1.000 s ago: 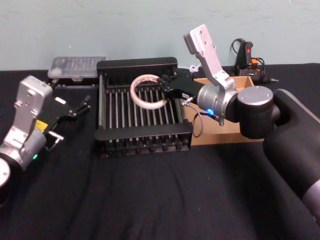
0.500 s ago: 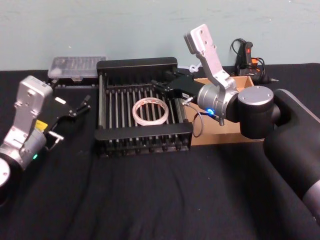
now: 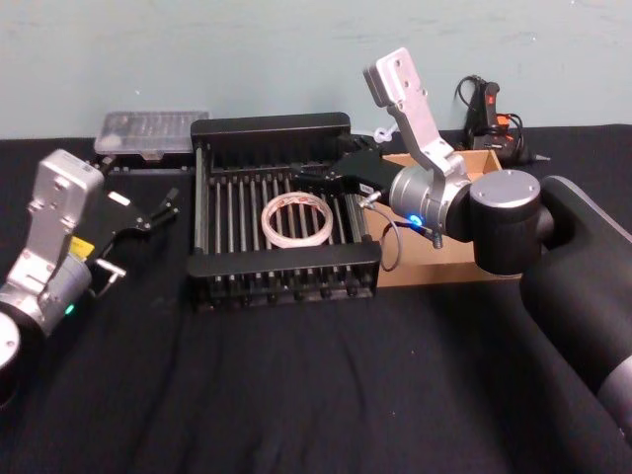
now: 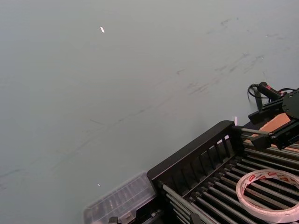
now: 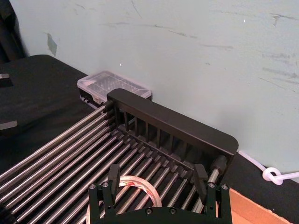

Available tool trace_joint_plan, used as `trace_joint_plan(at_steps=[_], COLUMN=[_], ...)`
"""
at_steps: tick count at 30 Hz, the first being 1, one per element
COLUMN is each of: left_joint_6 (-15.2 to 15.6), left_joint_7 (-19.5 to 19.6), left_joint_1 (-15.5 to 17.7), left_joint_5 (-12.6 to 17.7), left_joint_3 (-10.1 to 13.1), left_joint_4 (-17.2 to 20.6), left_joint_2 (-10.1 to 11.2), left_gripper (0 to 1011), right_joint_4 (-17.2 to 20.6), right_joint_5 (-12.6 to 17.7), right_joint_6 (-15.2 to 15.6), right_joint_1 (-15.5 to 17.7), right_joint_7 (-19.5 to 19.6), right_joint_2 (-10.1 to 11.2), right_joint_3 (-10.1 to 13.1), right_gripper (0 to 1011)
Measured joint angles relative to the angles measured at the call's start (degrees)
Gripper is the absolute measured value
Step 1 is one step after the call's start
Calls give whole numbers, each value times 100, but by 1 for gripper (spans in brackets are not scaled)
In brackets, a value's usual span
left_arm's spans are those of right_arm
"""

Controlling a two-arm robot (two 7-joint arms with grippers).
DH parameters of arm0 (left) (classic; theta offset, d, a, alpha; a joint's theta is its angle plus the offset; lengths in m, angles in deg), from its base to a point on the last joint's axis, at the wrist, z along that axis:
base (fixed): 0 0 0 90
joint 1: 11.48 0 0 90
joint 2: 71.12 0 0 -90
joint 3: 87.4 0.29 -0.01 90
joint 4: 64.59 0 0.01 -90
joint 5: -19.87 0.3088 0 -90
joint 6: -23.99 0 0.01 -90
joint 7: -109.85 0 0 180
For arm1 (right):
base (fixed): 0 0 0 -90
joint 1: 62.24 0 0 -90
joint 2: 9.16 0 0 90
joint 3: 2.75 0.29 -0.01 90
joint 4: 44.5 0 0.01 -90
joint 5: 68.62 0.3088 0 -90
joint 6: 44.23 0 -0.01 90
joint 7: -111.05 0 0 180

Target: Pick up the white tape and place it into the black box , Pick up the silver tape and place it into the brown box.

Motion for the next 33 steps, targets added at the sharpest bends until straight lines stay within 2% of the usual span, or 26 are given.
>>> trace_joint_plan(at_steps=[13, 19, 33], left_joint_6=[0, 0, 0], left_joint_7=[0, 0, 0], left_joint_1=[0, 0, 0], left_joint_5=[0, 0, 0], left_joint_3=[0, 0, 0], left_joint_4=[0, 0, 0], left_joint_2=[0, 0, 0], left_gripper=[1001, 1001, 1002], right_joint_4=[8, 192, 1282], right_joint_5=[-6, -43, -111], right_joint_6=[-3, -53, -460], right_joint_1=[9, 126, 807], right_joint_7=[-11, -77, -9], right_joint_2=[1, 50, 459], right_joint_3=[8, 95, 497], right_gripper=[1000, 1002, 1002])
